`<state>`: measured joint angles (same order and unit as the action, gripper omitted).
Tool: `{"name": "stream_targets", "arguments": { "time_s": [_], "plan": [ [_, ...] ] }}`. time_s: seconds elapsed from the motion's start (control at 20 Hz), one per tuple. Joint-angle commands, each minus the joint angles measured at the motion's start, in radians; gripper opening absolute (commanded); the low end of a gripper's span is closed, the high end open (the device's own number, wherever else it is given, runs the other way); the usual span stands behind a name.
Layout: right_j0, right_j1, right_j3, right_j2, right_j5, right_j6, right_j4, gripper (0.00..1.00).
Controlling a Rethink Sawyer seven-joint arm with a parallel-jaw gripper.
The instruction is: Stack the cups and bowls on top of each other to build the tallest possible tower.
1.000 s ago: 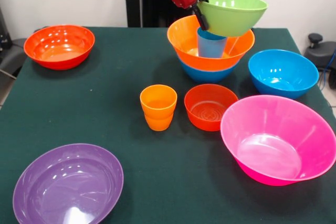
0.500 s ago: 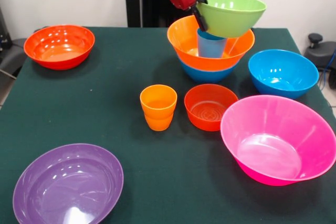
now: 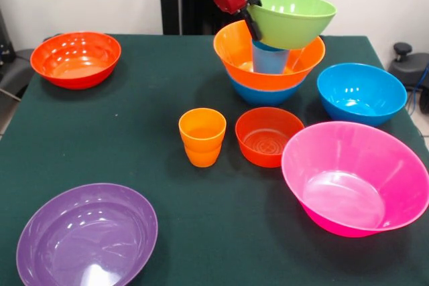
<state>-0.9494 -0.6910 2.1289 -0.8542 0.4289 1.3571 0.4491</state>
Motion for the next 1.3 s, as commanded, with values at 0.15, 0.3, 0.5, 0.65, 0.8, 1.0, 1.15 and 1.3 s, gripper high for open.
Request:
{"name": "stream_targets", "arguments": {
  "time_s": [0.15,0.3,0.5,0.65,0.8,1.0,1.15,1.3],
  "plan": [
    [0.033,0.014,-0.039,0.058,0.106,0.014,0.028,0.0],
    [0.031,0.011,-0.032,0.056,0.114,0.012,0.025,0.0],
    [0.026,0.011,-0.024,0.059,0.124,0.01,0.024,0.0],
    [0.024,0.014,-0.024,0.065,0.127,0.005,0.036,0.0],
    [0.021,0.014,-0.019,0.073,0.128,0.007,0.044,0.0],
    [0.02,0.025,-0.022,0.091,0.121,0.003,0.065,0.0],
    [0.017,0.028,-0.022,0.099,0.119,-0.002,0.071,0.0],
    [0.014,0.032,-0.023,0.106,0.115,-0.009,0.075,0.0]
  ]
}}
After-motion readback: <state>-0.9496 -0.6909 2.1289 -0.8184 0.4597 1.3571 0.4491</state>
